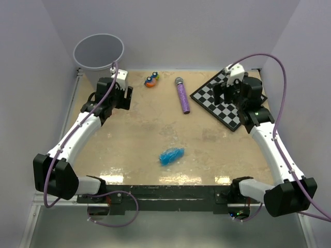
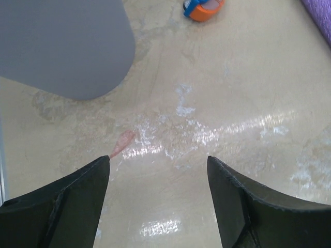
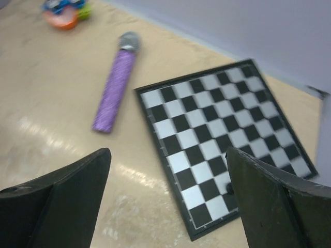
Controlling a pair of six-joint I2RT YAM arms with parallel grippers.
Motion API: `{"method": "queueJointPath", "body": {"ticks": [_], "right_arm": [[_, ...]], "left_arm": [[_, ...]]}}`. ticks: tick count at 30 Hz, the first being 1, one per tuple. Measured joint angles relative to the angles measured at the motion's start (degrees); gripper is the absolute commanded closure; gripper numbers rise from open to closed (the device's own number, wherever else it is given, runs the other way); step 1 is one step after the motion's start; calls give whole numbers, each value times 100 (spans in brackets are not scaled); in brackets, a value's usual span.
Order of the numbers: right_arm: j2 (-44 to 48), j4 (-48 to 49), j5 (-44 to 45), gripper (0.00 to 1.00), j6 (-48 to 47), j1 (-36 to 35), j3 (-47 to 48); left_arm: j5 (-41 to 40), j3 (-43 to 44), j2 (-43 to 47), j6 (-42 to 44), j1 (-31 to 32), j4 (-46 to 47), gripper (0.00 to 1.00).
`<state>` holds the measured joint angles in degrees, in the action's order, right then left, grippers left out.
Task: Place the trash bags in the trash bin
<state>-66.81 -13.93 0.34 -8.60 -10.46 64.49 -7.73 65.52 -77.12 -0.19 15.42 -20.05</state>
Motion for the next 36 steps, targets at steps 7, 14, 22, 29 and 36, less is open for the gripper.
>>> {"method": "queueJointPath", "body": {"ticks": [7, 14, 22, 29, 36], "right_arm": [[-131, -852, -2302, 2, -2033, -1086, 4], [-645, -1561, -2686, 4, -3958, -2717, -37], [-1615, -2111, -2557, 7, -5390, -4210, -37], [-2883, -2608, -2437, 23, -6070, -4656, -24], [-3825, -2761, -1921, 58, -6489, -4653, 306]], "left_arm": [[1209, -210, 85, 879, 0, -638, 12], [2291, -236, 109, 1108, -120, -1244, 6], [2876, -343, 603, 1281, -887, -1628, 8], [2844, -341, 1137, 1322, -1200, -1952, 7], [2796, -339, 2284, 1360, -1239, -2365, 6]]}}
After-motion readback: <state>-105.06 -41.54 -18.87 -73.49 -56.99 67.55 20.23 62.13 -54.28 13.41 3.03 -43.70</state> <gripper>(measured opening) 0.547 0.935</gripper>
